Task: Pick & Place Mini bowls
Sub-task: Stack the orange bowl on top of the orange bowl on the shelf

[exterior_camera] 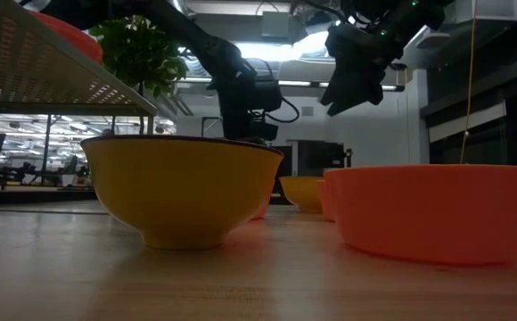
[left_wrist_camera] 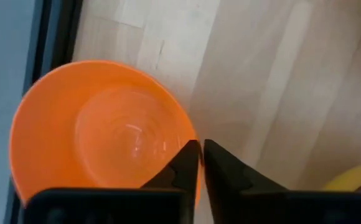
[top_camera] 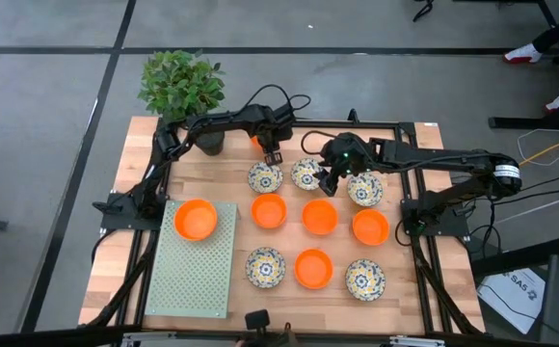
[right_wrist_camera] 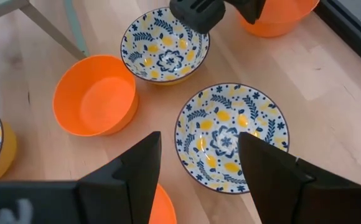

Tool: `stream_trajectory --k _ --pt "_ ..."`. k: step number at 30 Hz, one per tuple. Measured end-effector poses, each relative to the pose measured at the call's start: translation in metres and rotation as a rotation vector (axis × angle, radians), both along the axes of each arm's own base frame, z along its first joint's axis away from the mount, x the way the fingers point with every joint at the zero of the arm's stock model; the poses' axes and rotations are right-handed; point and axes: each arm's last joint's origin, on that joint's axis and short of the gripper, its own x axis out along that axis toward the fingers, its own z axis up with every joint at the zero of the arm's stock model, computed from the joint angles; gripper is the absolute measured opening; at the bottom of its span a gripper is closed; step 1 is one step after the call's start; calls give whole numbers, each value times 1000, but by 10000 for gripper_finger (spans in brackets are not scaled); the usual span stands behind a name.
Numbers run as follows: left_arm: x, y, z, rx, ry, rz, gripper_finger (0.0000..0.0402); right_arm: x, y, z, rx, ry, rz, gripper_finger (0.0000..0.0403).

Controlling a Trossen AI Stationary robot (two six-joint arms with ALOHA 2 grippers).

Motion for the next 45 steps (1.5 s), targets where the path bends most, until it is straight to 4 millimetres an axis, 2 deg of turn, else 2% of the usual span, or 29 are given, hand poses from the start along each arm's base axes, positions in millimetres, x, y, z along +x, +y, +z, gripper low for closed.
stream_trajectory --k 11,24,38,45 --pt "2 -4 0 -75 -35 -89 3 1 0 2 -4 -22 -1 213" --pt "14 -27 0 -71 -24 -298 5 1 0 2 -20 -17 14 213" --pt "17 -30 0 -32 -12 -311 98 1 0 2 -25 -19 18 213" --pt "20 -28 1 -3 -42 -333 112 1 0 2 -25 -18 18 213"
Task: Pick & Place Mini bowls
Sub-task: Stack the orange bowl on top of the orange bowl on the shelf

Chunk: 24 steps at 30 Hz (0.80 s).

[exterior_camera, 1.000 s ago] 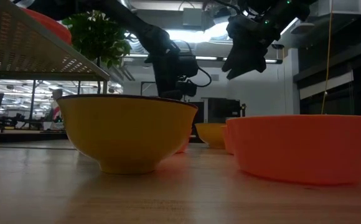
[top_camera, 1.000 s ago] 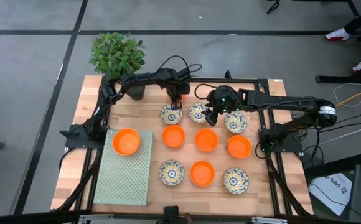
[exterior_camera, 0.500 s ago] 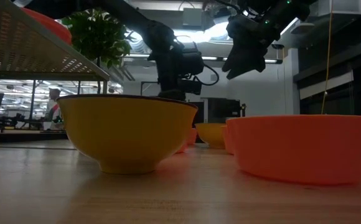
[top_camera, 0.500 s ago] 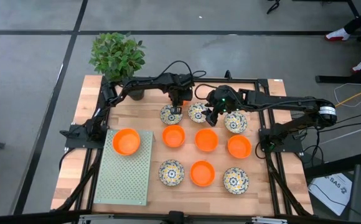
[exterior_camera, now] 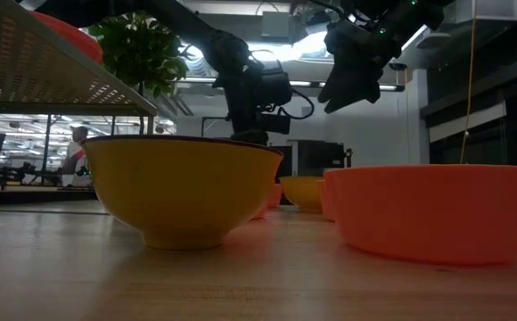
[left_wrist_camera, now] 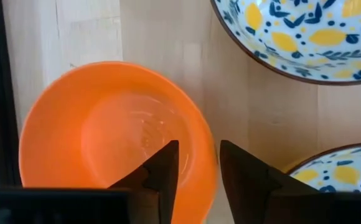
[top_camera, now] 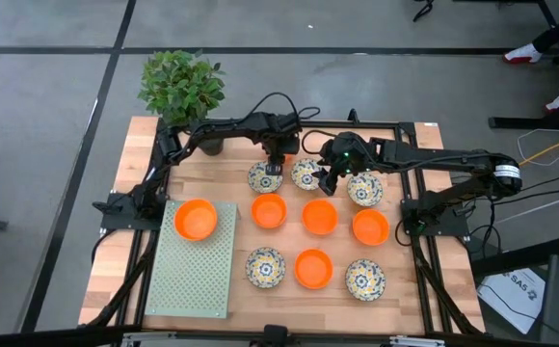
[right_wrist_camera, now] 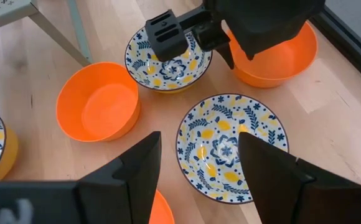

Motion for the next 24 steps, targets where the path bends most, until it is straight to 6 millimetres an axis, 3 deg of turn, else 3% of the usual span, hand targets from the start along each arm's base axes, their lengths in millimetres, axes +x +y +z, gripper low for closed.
stream_trajectory --k 5,13,19,24 --pt "0 1 0 13 -4 4 90 0 0 0 0 -1 0 213" --pt "1 2 0 18 -8 6 8 0 -1 0 -1 -1 -3 213" --pt "2 2 2 24 -27 16 1 -1 -7 2 -2 -20 -28 213" --pt "5 4 17 19 -60 26 1 -1 -9 2 -2 -25 -38 213"
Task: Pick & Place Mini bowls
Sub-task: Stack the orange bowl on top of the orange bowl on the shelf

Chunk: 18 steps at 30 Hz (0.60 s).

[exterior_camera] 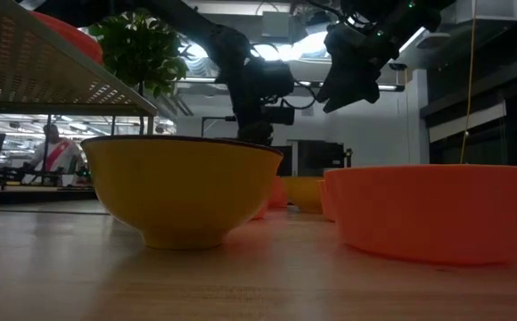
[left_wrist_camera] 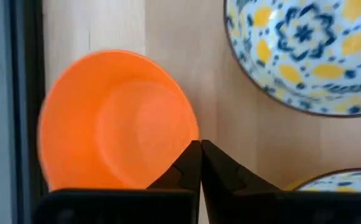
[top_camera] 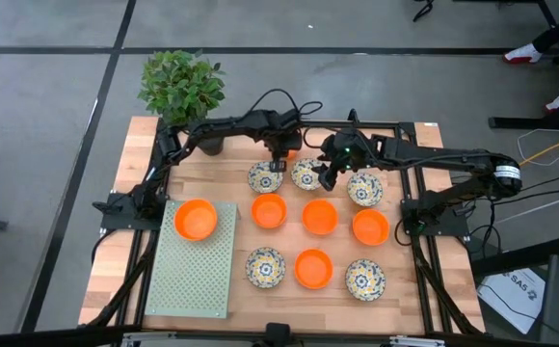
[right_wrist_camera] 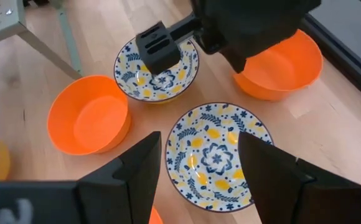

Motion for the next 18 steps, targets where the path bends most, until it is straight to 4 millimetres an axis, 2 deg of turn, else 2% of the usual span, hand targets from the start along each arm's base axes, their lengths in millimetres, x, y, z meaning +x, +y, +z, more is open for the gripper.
stream_trajectory --k 4,10,18 --pt "2 1 13 3 -16 -10 1 0 0 4 16 -2 -12 213" --pt "5 3 32 14 -46 -9 1 3 -1 33 -6 -84 -14 213" --pt "3 2 32 -9 -27 -38 1 -2 -2 68 -122 -65 -32 213"
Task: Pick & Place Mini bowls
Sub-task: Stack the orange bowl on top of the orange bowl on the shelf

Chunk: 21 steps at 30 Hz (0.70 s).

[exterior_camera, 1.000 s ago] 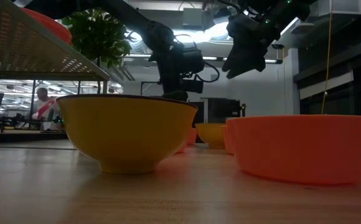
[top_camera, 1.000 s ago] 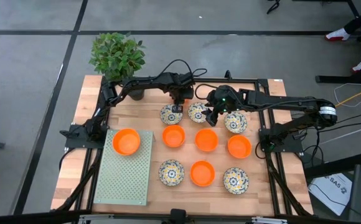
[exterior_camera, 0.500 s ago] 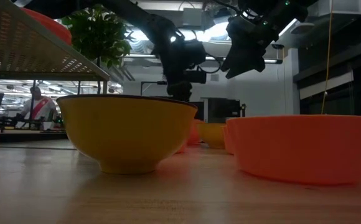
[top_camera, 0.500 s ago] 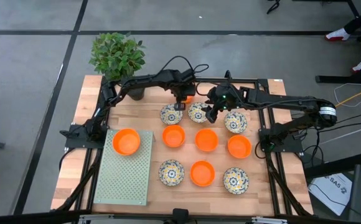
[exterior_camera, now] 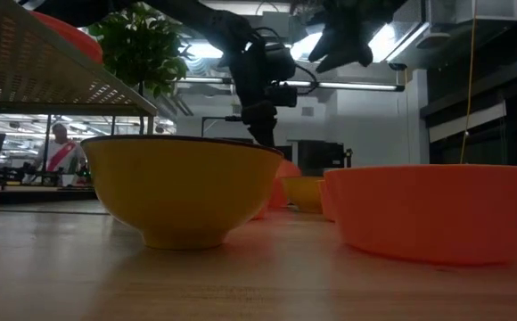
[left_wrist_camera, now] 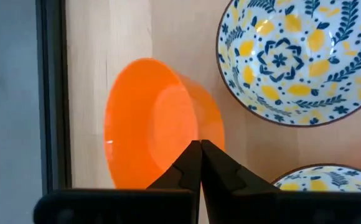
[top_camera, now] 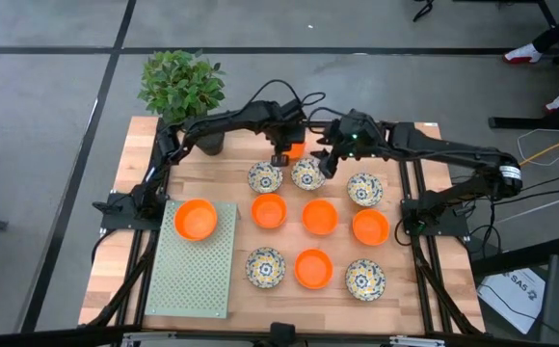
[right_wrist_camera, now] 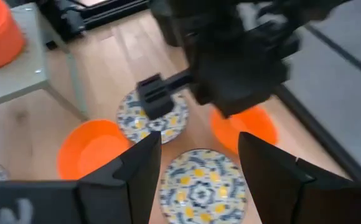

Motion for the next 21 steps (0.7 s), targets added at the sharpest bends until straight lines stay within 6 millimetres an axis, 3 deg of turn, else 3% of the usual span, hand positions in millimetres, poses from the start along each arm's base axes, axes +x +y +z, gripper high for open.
stream_trajectory --k 10,17,21 --pt "-8 -4 -33 -38 74 9 1 -1 -1 12 -26 -27 -20 213" --pt "-6 -2 -33 -13 54 22 5 -1 -1 12 -21 -31 -24 213" --pt "-6 -2 -33 -14 52 28 31 1 -1 15 -34 -60 -22 213"
